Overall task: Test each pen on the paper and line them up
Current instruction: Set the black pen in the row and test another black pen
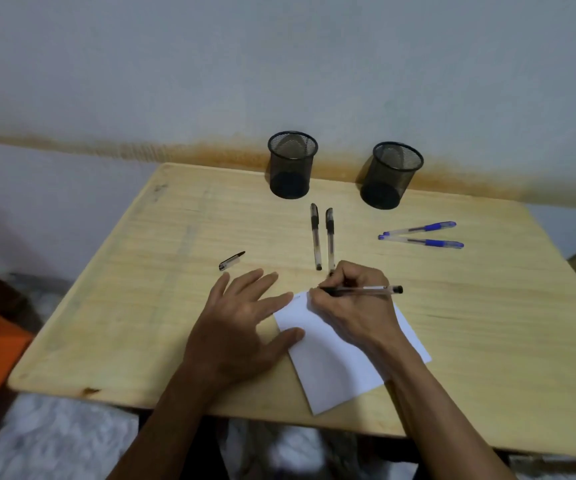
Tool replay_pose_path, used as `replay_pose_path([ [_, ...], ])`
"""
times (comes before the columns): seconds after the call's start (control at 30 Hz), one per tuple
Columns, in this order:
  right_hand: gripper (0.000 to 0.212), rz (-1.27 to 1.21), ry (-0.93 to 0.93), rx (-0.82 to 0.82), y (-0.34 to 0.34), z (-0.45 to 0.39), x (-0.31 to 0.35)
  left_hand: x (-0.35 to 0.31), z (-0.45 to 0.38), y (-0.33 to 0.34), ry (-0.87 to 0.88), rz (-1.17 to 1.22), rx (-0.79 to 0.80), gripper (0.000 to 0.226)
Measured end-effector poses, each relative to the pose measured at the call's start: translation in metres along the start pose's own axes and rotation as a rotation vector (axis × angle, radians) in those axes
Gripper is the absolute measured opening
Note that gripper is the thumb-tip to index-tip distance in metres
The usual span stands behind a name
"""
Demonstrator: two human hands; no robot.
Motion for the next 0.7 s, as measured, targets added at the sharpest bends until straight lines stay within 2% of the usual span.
replay_pose_path([
  [0.27, 0.013, 0.087, -0.036, 0.058, 0.0044, -0.0034, -0.0063, 0.0009, -0.0055, 0.0, -0.092, -0.029, 0.159, 0.061],
  [0.7, 0.019, 0.055, -0.066, 0.071, 0.0057, -0.0051, -0.0075, 0.0, -0.0037, -0.002, -0.102, 0.013, 0.159, 0.06],
])
Point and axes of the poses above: each hand's wrist, its own z-axis away from the middle knuckle, its own y-axis out of the palm, x = y × z, the point moved 5 cm from there along -z, towards the middle knuckle, and after that the axes turned 7 degrees about -x, right-handed, at the moved point
